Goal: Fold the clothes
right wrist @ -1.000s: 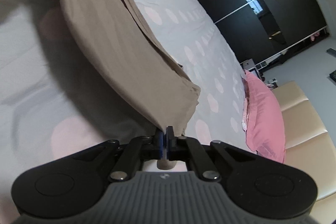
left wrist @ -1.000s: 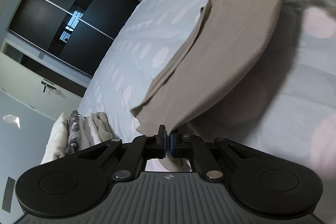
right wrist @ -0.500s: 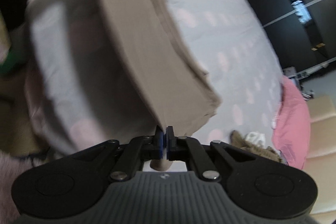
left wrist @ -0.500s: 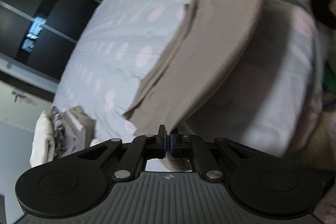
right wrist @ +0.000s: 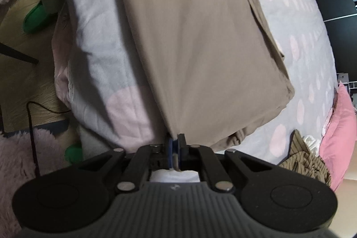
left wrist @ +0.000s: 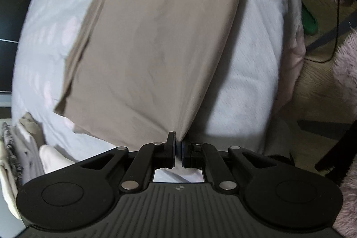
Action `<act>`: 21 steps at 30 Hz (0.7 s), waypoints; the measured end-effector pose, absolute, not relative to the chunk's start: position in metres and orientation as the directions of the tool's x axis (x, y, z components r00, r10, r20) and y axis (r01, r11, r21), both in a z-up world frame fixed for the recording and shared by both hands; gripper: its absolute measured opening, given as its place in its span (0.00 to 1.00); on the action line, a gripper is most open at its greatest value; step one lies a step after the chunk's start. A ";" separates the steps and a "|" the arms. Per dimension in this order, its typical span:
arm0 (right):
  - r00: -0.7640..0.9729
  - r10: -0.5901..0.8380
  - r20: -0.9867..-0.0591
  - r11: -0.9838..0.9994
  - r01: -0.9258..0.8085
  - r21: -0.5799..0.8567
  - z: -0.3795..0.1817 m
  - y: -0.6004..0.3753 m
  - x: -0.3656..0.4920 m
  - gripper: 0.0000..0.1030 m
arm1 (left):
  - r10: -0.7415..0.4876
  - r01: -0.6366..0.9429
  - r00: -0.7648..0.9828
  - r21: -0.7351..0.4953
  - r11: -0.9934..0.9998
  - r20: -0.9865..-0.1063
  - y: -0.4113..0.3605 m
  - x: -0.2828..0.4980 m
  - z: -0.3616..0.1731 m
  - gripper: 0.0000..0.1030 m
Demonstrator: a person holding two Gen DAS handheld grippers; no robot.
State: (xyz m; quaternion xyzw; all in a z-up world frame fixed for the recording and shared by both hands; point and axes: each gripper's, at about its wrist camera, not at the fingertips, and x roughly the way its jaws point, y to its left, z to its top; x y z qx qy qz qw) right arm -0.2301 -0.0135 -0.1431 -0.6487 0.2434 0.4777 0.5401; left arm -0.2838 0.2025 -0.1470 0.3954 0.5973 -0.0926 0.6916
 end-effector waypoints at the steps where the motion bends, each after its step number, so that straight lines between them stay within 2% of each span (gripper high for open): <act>1: 0.421 0.196 -0.886 -0.302 -0.833 -0.463 -0.143 -0.014 -0.230 0.10 | 0.337 0.599 0.263 0.427 0.677 -0.904 0.204 -0.284 -0.145 0.03; 3: 0.411 0.192 -0.891 -0.315 -0.834 -0.453 -0.143 -0.015 -0.232 0.19 | 0.322 0.597 0.250 0.407 0.691 -0.913 0.206 -0.284 -0.142 0.04; 4: 0.404 0.194 -0.894 -0.320 -0.835 -0.447 -0.141 -0.017 -0.234 0.27 | 0.314 0.595 0.244 0.398 0.698 -0.917 0.207 -0.284 -0.141 0.06; 11: 0.373 0.234 -0.898 -0.303 -0.850 -0.432 -0.117 -0.025 -0.237 0.32 | 0.201 0.543 0.264 0.318 0.777 -0.943 0.213 -0.283 -0.111 0.20; 13: 0.367 0.255 -0.895 -0.275 -0.860 -0.431 -0.107 -0.025 -0.232 0.32 | 0.150 0.513 0.286 0.283 0.811 -0.947 0.214 -0.280 -0.099 0.28; 18: 0.370 0.361 -0.856 -0.097 -0.898 -0.429 -0.081 -0.013 -0.203 0.29 | 0.080 0.365 0.344 0.212 0.907 -0.936 0.240 -0.260 -0.079 0.30; 21: 0.383 0.425 -0.820 0.050 -0.915 -0.401 -0.074 0.006 -0.180 0.27 | 0.099 0.238 0.384 0.202 0.950 -0.918 0.251 -0.242 -0.075 0.30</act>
